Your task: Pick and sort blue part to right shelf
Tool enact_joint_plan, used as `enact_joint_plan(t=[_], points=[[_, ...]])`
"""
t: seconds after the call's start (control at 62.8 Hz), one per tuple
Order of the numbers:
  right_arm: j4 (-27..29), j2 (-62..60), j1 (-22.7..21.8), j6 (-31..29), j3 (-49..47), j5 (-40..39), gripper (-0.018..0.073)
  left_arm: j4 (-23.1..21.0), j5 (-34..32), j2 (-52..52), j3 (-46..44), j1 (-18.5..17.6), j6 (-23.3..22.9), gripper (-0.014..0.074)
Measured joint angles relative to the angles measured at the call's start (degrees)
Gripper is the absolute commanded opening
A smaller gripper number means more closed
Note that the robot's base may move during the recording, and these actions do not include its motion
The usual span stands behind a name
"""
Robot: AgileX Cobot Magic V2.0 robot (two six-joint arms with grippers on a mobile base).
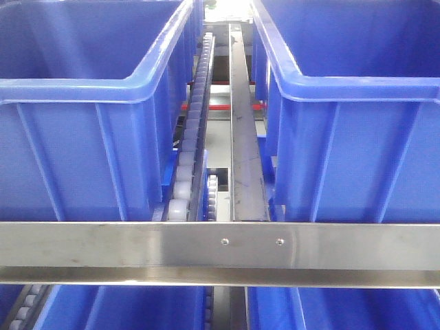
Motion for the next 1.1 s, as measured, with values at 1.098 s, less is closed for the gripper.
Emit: enact_joint_plan(t=[1.098], points=[[0.00,0.00,0.00,0.00,0.00,0.00,0.0041,-1.14,-5.94,0.00,1.73,-1.44,0.00,0.0134]])
